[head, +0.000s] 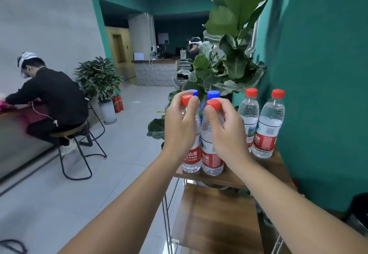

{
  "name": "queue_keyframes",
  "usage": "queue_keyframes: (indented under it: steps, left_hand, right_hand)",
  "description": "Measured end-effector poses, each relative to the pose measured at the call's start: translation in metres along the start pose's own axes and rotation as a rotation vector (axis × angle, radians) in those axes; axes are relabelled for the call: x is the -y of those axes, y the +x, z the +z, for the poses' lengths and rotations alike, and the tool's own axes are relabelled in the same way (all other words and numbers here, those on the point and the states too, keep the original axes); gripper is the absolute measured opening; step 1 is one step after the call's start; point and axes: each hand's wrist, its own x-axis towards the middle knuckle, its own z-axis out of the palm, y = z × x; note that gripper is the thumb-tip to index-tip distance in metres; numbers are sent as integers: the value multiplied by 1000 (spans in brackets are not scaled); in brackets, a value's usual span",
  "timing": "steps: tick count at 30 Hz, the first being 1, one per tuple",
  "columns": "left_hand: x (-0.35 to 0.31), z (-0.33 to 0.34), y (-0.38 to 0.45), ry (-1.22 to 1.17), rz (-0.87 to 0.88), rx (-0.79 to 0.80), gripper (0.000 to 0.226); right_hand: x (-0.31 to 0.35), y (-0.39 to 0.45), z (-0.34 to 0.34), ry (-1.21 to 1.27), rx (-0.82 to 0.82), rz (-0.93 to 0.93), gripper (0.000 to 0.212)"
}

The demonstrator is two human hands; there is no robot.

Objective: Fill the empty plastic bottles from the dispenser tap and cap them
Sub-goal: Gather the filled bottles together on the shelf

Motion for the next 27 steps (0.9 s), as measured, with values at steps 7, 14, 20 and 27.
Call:
queue_keyframes:
  steps: [7, 14, 20, 27]
  left_hand:
    - [16, 5, 15, 7, -2, 48, 21]
    - [22, -3, 17, 34, 22, 75, 22]
    - [17, -12, 14, 161, 22, 119, 53]
    - [-20, -3, 10, 413, 332, 50, 46]
  right_hand:
    - [-14, 11, 11, -5, -71, 42, 22]
    - [-19, 15, 10, -19, -48, 51, 26]
    - [-19, 6, -4, -99, 54, 39, 37]
    - [-12, -1, -51, -198, -43, -39, 33]
